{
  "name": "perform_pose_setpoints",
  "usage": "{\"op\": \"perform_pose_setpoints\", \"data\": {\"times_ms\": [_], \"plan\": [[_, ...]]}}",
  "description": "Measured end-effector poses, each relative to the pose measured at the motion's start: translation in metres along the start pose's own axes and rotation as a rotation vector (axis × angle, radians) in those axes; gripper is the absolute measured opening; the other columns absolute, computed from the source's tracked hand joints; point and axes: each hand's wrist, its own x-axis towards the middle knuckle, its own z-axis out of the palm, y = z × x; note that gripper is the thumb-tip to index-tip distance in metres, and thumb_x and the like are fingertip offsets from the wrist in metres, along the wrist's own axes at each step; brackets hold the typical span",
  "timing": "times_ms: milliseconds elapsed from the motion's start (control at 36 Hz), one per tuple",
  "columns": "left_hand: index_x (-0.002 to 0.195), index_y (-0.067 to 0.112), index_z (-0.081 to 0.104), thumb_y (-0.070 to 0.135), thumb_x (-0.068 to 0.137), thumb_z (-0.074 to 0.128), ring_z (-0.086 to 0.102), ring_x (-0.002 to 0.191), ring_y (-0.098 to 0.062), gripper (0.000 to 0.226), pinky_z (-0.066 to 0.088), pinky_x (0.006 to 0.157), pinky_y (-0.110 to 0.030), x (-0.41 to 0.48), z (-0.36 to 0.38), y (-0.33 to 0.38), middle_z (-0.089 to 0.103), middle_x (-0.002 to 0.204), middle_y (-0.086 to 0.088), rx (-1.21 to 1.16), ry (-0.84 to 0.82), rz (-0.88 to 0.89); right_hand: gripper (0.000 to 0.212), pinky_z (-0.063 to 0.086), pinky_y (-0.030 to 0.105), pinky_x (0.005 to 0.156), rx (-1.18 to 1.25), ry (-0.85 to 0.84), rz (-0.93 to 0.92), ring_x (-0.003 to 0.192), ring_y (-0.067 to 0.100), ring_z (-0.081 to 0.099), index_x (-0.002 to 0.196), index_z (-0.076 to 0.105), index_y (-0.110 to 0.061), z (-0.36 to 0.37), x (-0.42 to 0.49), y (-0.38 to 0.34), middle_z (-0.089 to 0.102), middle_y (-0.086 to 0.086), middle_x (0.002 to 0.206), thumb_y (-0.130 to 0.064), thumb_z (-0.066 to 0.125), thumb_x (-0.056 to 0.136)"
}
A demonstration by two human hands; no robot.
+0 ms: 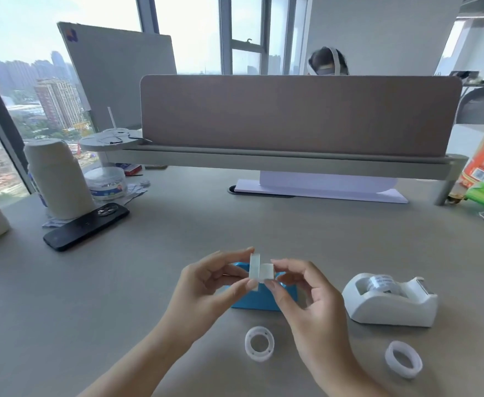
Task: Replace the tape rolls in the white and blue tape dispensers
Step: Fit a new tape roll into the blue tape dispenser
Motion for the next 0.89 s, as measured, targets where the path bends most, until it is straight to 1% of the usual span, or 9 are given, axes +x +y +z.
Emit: {"op": "perform_pose_setpoints", "data": {"times_ms": [111,250,389,444,528,611,667,778,889], "plan": [[0.110,0.026,0.076,0.035,0.071,0.079,0.075,0.087,-0.021,0.040,0.055,0.081,-0.022,-0.0013,0.0023,-0.0002,0.080,0.097,-0.006,0.007,0.000,-0.010,0.013,0.050,0.016,0.079,0.004,0.008,0.018,0.090,0.016,0.067,0.091,0.072,-0.030,0.0014,0.0006,-0.0021,0.075,-0.014,0.095,-0.030,0.076,0.079],[0.105,0.027,0.078,0.039,0.073,0.076,0.076,0.090,-0.021,0.034,0.056,0.082,-0.023,-0.0009,0.0032,0.0008,0.080,0.103,0.000,0.052,0.014,0.002,0.017,0.052,0.020,0.081,0.014,0.001,0.017,0.089,0.017,0.067,0.091,0.072,-0.030,0.0013,-0.0003,-0.0031,0.075,-0.014,0.094,-0.019,0.078,0.080],[0.104,0.021,0.079,0.040,0.078,0.072,0.075,0.100,-0.024,0.033,0.058,0.092,-0.037,-0.0016,0.0025,-0.0010,0.080,0.105,0.001,0.076,0.013,0.000,0.030,0.055,0.024,0.086,0.124,0.011,0.017,0.091,0.015,0.071,0.106,0.069,-0.037,0.0041,0.0000,-0.0048,0.076,-0.011,0.095,-0.027,0.074,0.078],[0.104,0.021,0.079,0.043,0.080,0.069,0.075,0.097,-0.021,0.033,0.058,0.089,-0.035,-0.0021,0.0031,-0.0004,0.081,0.102,0.002,0.102,0.011,0.004,0.036,0.054,0.023,0.087,0.159,0.000,0.004,0.094,0.015,0.072,0.112,0.067,-0.039,0.0043,0.0001,-0.0054,0.076,-0.009,0.096,-0.026,0.071,0.079],[0.101,0.026,0.080,0.050,0.082,0.065,0.073,0.088,-0.027,0.034,0.057,0.079,-0.030,-0.0018,0.0033,-0.0013,0.081,0.095,0.000,0.171,0.021,0.019,0.028,0.055,0.025,0.089,0.149,-0.004,-0.033,0.097,0.016,0.072,0.107,0.072,-0.032,0.0043,-0.0003,-0.0061,0.076,-0.006,0.098,-0.019,0.071,0.082],[0.096,0.028,0.081,0.054,0.084,0.059,0.066,0.073,-0.011,0.036,0.051,0.071,-0.016,-0.0019,0.0035,-0.0018,0.080,0.084,-0.002,0.225,0.045,0.057,0.022,0.056,0.027,0.087,0.135,-0.006,-0.037,0.095,0.016,0.073,0.099,0.074,-0.026,0.0042,-0.0008,-0.0059,0.076,-0.007,0.095,-0.012,0.074,0.083],[0.091,0.029,0.081,0.054,0.087,0.056,0.061,0.067,-0.005,0.035,0.049,0.069,-0.012,-0.0025,0.0047,-0.0011,0.077,0.076,-0.002,0.274,0.048,0.076,0.021,0.056,0.029,0.086,0.126,-0.012,-0.039,0.094,0.016,0.074,0.097,0.072,-0.024,0.0047,-0.0006,-0.0059,0.077,-0.006,0.094,-0.009,0.076,0.084],[0.082,0.038,0.078,0.051,0.088,0.051,0.062,0.064,0.005,0.031,0.044,0.065,-0.005,-0.0042,0.0073,0.0024,0.072,0.068,0.021,0.303,0.022,0.099,0.017,0.056,0.032,0.083,0.109,0.004,-0.052,0.089,0.018,0.073,0.094,0.069,-0.023,0.0061,-0.0005,-0.0048,0.076,-0.005,0.091,-0.014,0.076,0.081],[0.096,0.035,0.077,0.052,0.083,0.062,0.074,0.085,-0.015,0.026,0.056,0.080,-0.028,-0.0044,0.0067,-0.0001,0.080,0.089,0.010,0.364,-0.056,0.110,0.019,0.054,0.031,0.082,0.108,0.025,-0.031,0.087,0.016,0.071,0.094,0.067,-0.029,0.0055,0.0011,-0.0033,0.074,-0.008,0.089,-0.016,0.075,0.082]]}}
